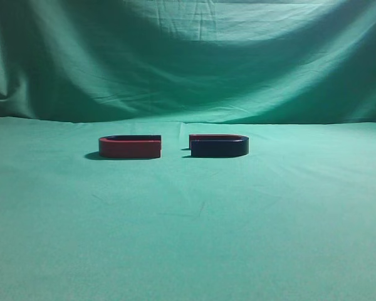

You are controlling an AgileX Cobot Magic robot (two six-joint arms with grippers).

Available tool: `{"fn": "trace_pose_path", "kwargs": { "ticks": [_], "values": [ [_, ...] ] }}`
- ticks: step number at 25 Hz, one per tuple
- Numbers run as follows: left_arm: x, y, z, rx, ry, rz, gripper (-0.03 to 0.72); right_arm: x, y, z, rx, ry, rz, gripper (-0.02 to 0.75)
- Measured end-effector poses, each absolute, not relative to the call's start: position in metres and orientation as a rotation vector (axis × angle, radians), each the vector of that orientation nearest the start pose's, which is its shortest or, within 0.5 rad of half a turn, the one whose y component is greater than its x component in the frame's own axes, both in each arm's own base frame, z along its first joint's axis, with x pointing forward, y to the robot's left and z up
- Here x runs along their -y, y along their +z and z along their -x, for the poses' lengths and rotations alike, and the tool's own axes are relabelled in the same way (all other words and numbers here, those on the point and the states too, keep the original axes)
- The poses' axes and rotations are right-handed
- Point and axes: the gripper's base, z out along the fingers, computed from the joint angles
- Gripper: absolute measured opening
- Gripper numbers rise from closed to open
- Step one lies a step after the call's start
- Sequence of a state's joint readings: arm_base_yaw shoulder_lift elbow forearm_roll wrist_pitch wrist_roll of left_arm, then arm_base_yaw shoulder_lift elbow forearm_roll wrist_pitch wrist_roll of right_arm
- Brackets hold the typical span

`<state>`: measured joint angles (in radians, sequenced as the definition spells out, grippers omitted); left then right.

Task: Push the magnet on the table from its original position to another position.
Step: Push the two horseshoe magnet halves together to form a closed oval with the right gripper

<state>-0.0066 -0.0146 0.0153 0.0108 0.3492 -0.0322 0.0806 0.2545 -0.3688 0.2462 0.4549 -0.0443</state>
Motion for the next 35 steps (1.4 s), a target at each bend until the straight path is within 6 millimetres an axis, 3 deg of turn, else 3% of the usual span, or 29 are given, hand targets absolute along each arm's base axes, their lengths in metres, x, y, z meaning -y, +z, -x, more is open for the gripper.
{"fn": "trace_pose_path", "kwargs": {
  "ticks": [5,7,16,24,35],
  "values": [
    [0.0,0.177,-0.053,-1.833,-0.017,0.017,0.372,-0.022,0.293,-0.097,-2.197,0.282,0.057,0.0],
    [0.0,0.177,-0.053,-1.833,-0.017,0.017,0.372,-0.025,0.295,-0.109,-2.318,0.253,0.163,0.0],
    [0.0,0.177,-0.053,-1.833,-0.017,0.017,0.372,-0.038,0.304,-0.182,-2.655,0.282,0.316,0.0],
    [0.0,0.177,-0.053,-1.833,-0.017,0.017,0.372,-0.084,0.278,-0.242,-2.75,0.24,0.468,0.0],
    [0.0,0.177,-0.053,-1.833,-0.017,0.017,0.372,-0.122,0.227,-0.349,-2.867,0.157,0.36,0.0]
  ]
}}
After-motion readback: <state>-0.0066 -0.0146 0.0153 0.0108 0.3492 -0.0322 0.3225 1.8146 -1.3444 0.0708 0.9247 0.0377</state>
